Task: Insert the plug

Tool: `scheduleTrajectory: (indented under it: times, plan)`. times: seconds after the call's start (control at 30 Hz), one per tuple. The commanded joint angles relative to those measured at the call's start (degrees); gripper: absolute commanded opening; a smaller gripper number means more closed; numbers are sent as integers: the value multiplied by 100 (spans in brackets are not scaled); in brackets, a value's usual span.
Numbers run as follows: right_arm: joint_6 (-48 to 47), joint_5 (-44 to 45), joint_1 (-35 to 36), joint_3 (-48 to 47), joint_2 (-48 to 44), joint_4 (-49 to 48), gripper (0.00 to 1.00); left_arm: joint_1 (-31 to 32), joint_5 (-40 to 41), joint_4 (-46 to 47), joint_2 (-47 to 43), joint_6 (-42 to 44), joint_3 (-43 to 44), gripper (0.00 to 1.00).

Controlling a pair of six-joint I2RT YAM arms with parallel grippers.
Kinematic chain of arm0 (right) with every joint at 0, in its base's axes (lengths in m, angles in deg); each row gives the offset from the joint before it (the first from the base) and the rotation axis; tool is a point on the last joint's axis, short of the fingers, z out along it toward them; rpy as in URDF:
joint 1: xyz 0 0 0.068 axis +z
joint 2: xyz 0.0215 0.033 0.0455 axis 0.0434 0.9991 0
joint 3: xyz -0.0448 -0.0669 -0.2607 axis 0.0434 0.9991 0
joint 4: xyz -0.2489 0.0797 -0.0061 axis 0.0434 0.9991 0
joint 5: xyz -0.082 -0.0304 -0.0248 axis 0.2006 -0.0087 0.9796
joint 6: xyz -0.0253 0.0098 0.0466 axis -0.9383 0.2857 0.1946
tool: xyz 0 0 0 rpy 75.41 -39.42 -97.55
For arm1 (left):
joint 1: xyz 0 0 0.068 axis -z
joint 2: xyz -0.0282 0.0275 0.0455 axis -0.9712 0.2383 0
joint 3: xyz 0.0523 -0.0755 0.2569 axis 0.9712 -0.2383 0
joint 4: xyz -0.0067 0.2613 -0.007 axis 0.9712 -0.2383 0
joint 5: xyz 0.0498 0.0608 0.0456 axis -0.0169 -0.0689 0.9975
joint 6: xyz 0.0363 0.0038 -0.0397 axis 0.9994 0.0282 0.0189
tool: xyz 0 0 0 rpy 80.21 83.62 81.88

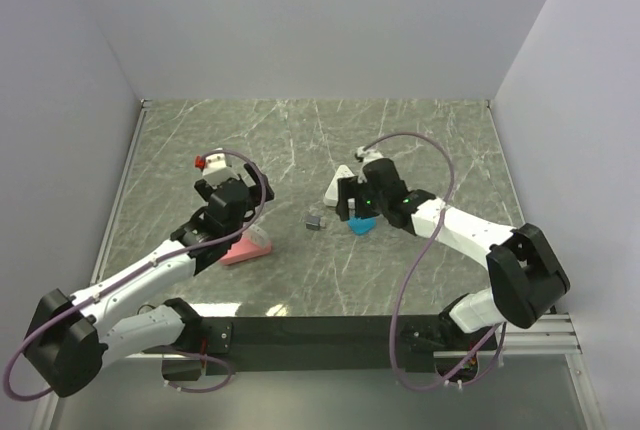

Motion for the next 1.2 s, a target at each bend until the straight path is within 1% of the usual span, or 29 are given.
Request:
scheduleTrajectory:
  times: [0.0,0.07,0.1,0.13,0.3,0.6,0.73,0.77,0.87,1.0,1.17]
  plan:
    - [-7,94,411,-168,-193,-314,88,15,-174,16,-283,-50,-28,100]
    - [133,156,429,-257,-79,-51,88,15,-209,-45,-389,-85,-46,99]
    - [177,409,429,-257,-35,11,88,15,-218,-55,-433,-85,-55,100]
    - [213,472,438,-231,-52,81,88,15,-218,-81,-494,-76,-81,99]
    - [371,919,429,33,-175,196,89,15,-183,-64,-653,-85,-195,100]
    - [318,1193,429,-55,317,319,92,15,-508,-99,-521,73,-152,99]
    - [231,1220,429,-20,528,249,92,15,-964,-222,-399,161,129,99]
    - [222,1237,421,6,571,231,92,15,-1174,-370,-407,161,182,99]
    - [160,1272,421,51,650,205,92,15,-1421,-371,-460,143,244,99]
    - [107,1334,421,51,809,205,92,15,-1440,-441,-512,143,270,99]
    - [134,1176,421,103,976,143,92,15,-1527,-538,-547,126,314,100]
